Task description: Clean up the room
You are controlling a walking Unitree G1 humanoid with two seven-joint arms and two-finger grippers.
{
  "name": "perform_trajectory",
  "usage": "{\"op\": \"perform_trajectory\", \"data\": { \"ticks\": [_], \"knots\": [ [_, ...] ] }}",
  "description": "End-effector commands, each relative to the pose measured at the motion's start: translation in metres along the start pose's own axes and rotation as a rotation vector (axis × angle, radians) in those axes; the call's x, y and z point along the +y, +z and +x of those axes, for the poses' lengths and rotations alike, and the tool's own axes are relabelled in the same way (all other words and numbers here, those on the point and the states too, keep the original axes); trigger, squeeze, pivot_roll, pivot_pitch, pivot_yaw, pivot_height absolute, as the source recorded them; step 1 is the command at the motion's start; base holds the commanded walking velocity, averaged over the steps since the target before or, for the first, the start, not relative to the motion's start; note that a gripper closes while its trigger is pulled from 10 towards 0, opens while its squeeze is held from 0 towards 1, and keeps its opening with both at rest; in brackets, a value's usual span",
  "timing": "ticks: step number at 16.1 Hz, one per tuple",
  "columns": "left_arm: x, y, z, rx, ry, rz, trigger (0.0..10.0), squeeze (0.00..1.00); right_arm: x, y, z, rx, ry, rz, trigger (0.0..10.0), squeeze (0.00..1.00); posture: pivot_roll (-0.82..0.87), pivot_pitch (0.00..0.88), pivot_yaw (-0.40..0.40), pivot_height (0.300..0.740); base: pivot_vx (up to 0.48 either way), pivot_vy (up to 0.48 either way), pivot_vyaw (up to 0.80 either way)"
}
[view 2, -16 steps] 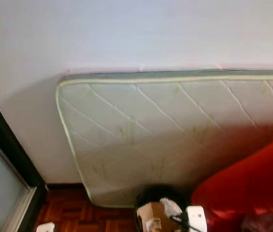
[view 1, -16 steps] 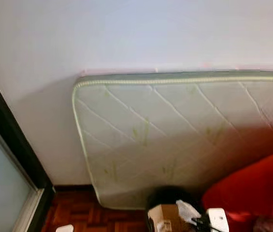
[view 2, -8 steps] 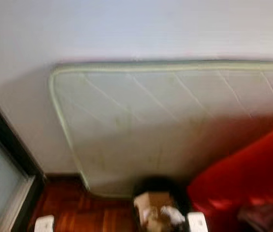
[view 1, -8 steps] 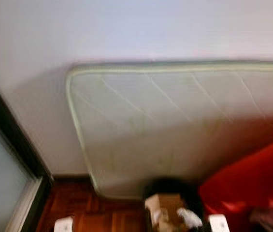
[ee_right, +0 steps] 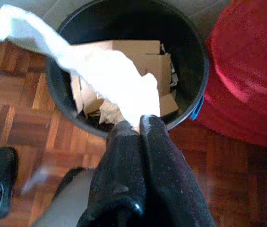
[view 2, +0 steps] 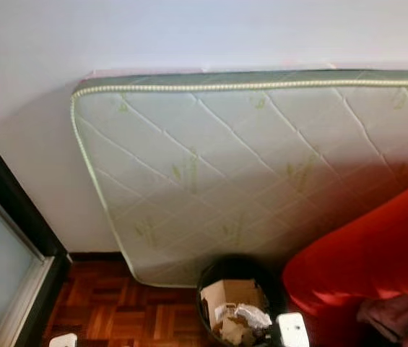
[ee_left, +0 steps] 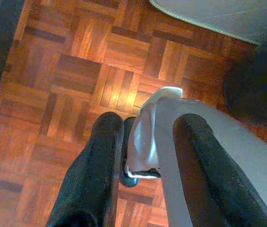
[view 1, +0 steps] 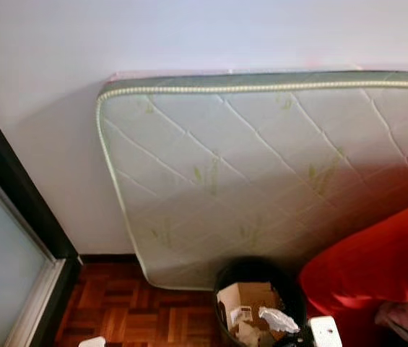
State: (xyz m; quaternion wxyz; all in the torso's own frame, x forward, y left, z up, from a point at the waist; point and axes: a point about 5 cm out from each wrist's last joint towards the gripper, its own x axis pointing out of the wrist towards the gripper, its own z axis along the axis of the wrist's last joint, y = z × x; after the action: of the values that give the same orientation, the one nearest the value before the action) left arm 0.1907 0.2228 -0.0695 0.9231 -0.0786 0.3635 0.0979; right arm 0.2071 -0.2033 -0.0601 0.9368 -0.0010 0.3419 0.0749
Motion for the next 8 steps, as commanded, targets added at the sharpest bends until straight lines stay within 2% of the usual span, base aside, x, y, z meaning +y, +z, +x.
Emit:
{"op": "perform_trajectory", "data": {
  "ticks": [1, 8],
  "knots": [
    [0.003, -0.015, -0.005, 0.044, 0.005, -0.014, 10.0, 0.00, 0.002, -0.006, -0.003, 0.015, 0.029, -0.016, 10.0, 0.00, 0.00, 0.171, -0.053, 0.642, 0.000, 0.000, 0.00],
    [0.007, -0.022, -0.011, 0.003, -0.007, -0.026, 10.0, 0.00, 0.005, -0.017, -0.009, 0.034, 0.119, -0.103, 10.0, 0.00, 0.04, 0.225, -0.071, 0.642, 0.000, 0.000, 0.00]
  ]
}}
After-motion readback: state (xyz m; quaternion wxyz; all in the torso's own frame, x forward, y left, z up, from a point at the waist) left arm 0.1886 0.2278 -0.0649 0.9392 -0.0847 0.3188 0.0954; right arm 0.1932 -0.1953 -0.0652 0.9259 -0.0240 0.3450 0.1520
